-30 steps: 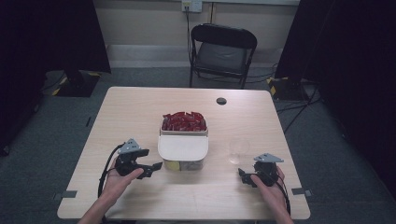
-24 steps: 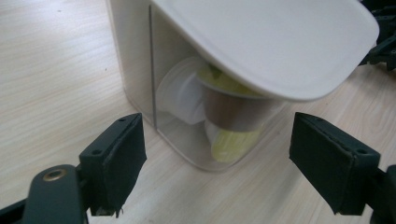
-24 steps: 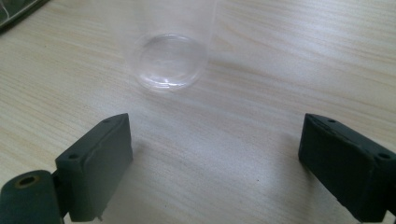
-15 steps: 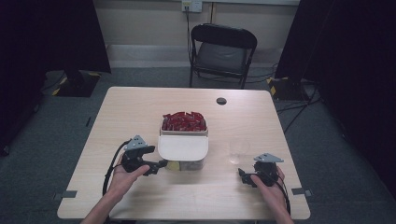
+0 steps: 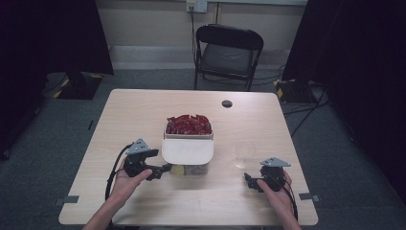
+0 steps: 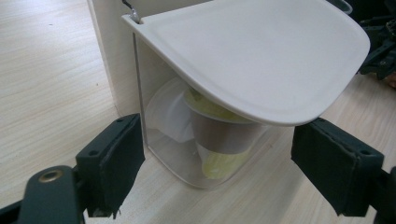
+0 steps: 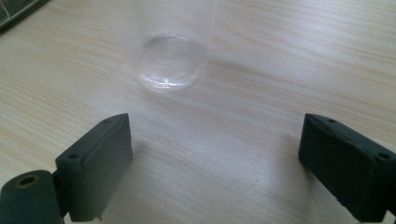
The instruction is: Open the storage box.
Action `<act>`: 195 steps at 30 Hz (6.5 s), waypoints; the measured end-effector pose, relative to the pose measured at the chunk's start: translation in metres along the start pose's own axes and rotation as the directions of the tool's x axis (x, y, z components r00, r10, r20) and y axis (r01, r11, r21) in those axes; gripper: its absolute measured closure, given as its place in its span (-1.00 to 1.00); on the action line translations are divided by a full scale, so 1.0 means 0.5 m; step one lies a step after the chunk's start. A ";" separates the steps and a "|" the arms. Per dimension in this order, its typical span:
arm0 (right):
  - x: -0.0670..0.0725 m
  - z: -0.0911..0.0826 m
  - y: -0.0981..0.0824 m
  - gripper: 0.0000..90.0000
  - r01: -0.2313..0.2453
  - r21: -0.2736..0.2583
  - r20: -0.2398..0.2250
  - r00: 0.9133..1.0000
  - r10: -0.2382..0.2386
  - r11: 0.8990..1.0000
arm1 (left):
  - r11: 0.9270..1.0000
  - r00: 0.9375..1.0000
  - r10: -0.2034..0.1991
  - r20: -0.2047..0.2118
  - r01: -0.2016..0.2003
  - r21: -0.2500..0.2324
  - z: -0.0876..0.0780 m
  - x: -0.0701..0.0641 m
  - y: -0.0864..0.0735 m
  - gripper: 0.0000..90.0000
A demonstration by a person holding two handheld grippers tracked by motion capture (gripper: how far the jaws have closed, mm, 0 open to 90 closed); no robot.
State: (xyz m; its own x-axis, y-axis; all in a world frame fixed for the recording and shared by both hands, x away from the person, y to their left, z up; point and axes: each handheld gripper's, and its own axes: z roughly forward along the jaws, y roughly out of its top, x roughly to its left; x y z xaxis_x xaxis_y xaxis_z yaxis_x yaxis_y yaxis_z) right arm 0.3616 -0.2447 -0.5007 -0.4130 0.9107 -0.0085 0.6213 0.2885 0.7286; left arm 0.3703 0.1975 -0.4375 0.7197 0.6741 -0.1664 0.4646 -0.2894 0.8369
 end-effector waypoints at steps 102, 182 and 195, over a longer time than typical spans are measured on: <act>0.000 0.000 0.000 -0.79 -0.001 0.001 0.000 1.000 0.001 1.000 | 0.998 0.999 -0.027 0.021 0.028 -0.063 -0.006 0.050 0.122 -0.65; 0.008 -0.057 0.028 -0.56 0.006 -0.023 -0.111 0.994 -0.008 1.000 | 0.988 0.994 -0.107 -0.013 0.104 -0.118 0.025 0.098 0.143 -0.65; 0.009 -0.094 0.055 -0.44 -0.007 -0.107 -0.149 0.989 -0.009 0.994 | 0.991 0.995 -0.104 -0.005 0.103 -0.089 0.032 0.099 0.144 -0.66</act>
State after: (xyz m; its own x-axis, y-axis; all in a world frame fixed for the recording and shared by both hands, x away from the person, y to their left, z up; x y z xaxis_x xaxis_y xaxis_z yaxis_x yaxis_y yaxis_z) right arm 0.3455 -0.2466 -0.4482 -0.5136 0.8536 0.0872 0.5495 0.2492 0.7975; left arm 0.4474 0.1994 -0.3939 0.6650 0.7038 -0.2498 0.4883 -0.1566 0.8585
